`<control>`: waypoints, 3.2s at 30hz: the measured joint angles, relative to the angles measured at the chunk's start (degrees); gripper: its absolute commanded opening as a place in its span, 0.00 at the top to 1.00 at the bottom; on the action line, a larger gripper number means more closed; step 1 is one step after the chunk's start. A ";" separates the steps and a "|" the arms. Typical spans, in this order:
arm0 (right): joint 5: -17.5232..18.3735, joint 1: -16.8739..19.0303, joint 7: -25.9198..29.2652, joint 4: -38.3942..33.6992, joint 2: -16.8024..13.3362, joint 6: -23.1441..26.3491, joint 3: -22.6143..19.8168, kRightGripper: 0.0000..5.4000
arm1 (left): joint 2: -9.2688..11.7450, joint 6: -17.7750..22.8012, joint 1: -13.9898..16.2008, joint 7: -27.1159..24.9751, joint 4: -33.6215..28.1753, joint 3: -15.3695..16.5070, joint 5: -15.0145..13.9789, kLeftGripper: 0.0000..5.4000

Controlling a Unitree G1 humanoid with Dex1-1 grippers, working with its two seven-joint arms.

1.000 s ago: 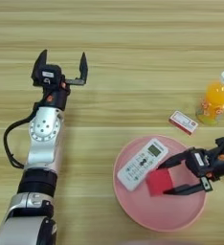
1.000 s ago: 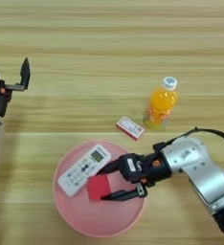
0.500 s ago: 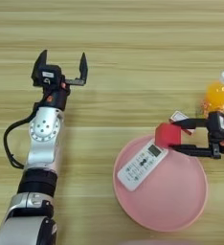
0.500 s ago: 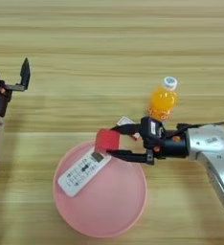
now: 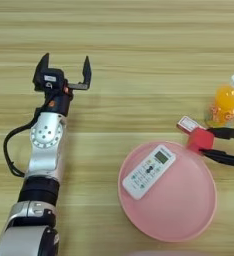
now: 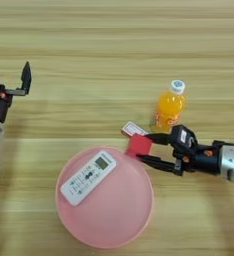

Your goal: Move the objects on the table

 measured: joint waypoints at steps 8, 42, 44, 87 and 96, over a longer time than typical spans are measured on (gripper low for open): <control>-1.62 1.37 -2.25 2.98 0.02 -0.78 -1.19 0.57 | 0.10 -0.26 -0.14 -0.21 0.65 0.13 -0.07 0.00; -9.21 1.34 -6.65 11.01 1.16 -4.88 0.81 0.27 | 0.47 -0.95 -0.33 -0.48 1.45 0.41 -0.10 0.00; -9.14 1.32 -6.71 11.00 1.21 -4.99 0.80 0.22 | 0.47 -0.96 -0.33 -0.48 1.71 0.41 -0.10 0.00; 8.19 -0.11 -11.64 -16.39 4.89 -0.94 -6.71 0.00 | 0.43 -1.59 -0.92 -0.34 2.80 0.34 -0.08 0.00; 11.88 -5.27 -22.25 -18.50 10.01 0.59 -10.84 0.00 | 0.44 -1.60 -1.12 -0.52 2.86 0.35 -0.09 0.00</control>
